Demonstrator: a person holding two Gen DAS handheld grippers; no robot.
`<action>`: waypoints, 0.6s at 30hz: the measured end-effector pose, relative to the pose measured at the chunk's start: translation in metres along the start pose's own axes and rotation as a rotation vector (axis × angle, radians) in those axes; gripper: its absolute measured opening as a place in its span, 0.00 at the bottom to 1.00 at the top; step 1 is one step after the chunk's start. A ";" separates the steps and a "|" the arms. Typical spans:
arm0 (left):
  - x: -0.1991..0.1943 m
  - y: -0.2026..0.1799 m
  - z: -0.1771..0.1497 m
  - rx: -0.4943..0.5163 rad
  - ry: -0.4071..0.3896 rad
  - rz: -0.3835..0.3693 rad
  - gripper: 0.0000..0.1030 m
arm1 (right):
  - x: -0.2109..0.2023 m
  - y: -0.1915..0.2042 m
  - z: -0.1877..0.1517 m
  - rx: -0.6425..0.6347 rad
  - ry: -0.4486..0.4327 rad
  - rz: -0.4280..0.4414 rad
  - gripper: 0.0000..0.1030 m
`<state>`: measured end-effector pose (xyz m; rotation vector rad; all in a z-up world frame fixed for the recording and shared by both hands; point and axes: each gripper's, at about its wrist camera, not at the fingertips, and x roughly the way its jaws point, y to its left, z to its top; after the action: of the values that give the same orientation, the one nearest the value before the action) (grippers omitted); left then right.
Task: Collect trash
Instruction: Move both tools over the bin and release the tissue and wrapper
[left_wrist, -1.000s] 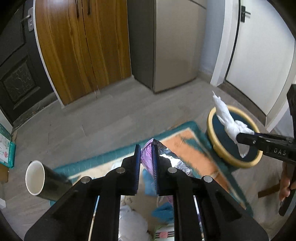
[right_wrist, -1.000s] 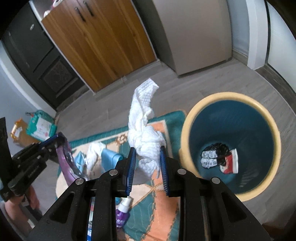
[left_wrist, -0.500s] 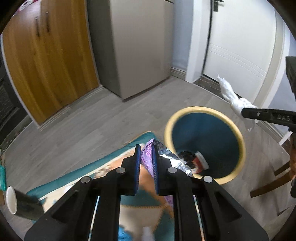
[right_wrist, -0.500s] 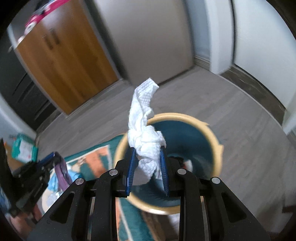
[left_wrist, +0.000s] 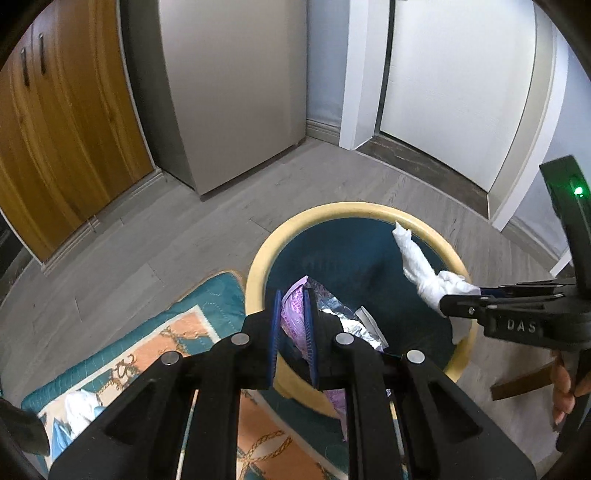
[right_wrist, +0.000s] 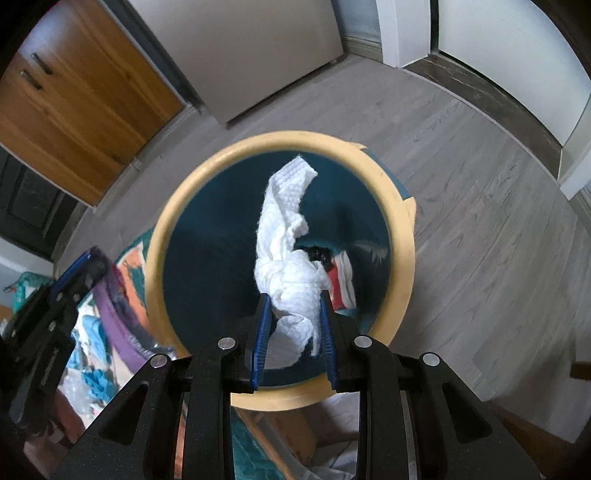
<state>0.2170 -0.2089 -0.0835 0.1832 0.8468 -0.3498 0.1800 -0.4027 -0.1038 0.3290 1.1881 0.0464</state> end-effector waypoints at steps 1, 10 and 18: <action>0.003 -0.002 0.001 0.008 0.001 0.003 0.13 | 0.000 0.000 0.001 -0.003 -0.002 0.000 0.27; 0.004 0.001 -0.002 -0.003 0.000 0.017 0.29 | -0.007 0.010 -0.005 -0.023 -0.033 -0.001 0.33; -0.021 0.018 -0.002 -0.044 -0.045 0.044 0.68 | -0.017 0.020 0.000 -0.030 -0.075 -0.003 0.54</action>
<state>0.2091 -0.1871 -0.0682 0.1523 0.8046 -0.2931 0.1761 -0.3875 -0.0834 0.3003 1.1128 0.0492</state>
